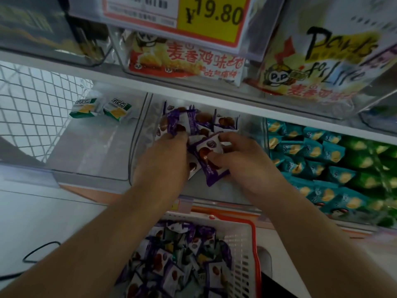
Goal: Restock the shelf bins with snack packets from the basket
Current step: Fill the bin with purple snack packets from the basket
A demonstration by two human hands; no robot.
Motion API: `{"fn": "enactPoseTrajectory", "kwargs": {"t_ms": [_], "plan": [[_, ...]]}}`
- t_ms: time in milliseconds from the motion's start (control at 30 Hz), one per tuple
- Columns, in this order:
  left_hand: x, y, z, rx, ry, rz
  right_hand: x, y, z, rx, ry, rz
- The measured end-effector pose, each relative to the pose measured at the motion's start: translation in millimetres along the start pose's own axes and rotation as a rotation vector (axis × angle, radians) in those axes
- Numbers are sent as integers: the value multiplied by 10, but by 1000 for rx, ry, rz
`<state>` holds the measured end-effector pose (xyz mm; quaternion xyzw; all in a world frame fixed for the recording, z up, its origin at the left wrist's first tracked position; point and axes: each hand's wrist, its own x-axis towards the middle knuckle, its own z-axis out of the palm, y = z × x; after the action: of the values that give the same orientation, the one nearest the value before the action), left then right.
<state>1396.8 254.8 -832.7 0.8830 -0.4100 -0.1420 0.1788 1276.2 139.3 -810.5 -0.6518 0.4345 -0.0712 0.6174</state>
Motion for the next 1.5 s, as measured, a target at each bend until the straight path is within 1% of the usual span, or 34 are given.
{"fn": "enactPoseTrajectory", "kwargs": {"t_ms": [67,133,200,267,300,333,467,567,667,700,800,833,867,900,1000,1033,1067,1133,1233,1300,1367,1400,1467,1500], "plan": [[-10,-1,-43,45,28,3,-28,-41,-31,-175,-2,-32],[-11,-5,-65,67,59,4,-62,-45,-57,-469,-7,-65],[3,3,-76,75,77,-11,-113,-32,-38,-713,-33,-81],[21,28,-82,65,111,-39,-150,10,12,-904,-73,-105],[27,40,-88,46,140,-43,-159,36,41,-963,-84,-114],[28,50,-98,20,171,-40,-151,55,70,-968,-99,-103],[3,75,-170,-80,260,-36,-81,145,143,-813,-159,-39],[-21,104,-243,-166,249,-78,-56,207,220,-773,-81,-57],[-34,130,-286,-235,231,-114,-40,202,255,-849,33,-81],[-31,131,-294,-257,219,-126,-35,178,233,-822,71,-88],[2,99,-287,-303,185,-142,-29,56,115,-605,128,-55],[16,88,-280,-307,178,-138,-39,25,77,-557,142,-91],[31,75,-272,-305,167,-131,-55,0,52,-564,155,-174],[43,65,-263,-301,157,-123,-79,-18,42,-622,165,-292],[78,29,-209,-301,124,-94,-86,-11,39,-919,184,-644],[91,21,-187,-331,104,-80,-77,-7,33,-991,221,-707],[96,18,-169,-368,79,-72,-78,-23,25,-1048,262,-728],[95,35,-160,-421,52,-54,-110,-73,21,-1161,312,-679],[100,48,-167,-441,56,-35,-197,-187,5,-1370,282,-548],[95,23,-148,-323,-17,48,-263,-261,-26,-1468,200,-407],[85,-8,-92,-139,-154,183,-345,-316,-40,-1491,128,-311],[79,-12,-52,-79,-228,220,-390,-341,-24,-1494,106,-284],[57,0,1,22,-325,247,-450,-363,35,-1469,65,-221],[46,9,19,75,-339,250,-456,-356,71,-1447,39,-190]]}}
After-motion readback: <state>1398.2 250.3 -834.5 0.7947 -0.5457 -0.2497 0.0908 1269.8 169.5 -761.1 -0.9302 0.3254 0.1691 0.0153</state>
